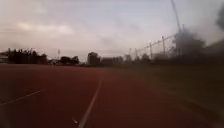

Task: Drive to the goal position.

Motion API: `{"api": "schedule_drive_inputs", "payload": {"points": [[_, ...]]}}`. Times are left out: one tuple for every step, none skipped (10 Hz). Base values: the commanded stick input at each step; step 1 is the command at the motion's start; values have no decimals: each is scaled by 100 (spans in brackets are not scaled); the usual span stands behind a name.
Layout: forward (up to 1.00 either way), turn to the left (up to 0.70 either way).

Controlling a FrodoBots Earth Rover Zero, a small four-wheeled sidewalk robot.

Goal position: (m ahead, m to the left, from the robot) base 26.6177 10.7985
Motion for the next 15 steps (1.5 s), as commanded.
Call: {"api": "schedule_drive_inputs", "payload": {"points": [[70, 0], [70, 0], [70, 0], [70, 0], [70, 0], [70, 0], [70, 0], [70, 0], [70, 0], [70, 0], [70, 0], [70, 0], [70, 0], [70, 0], [70, 0]]}}
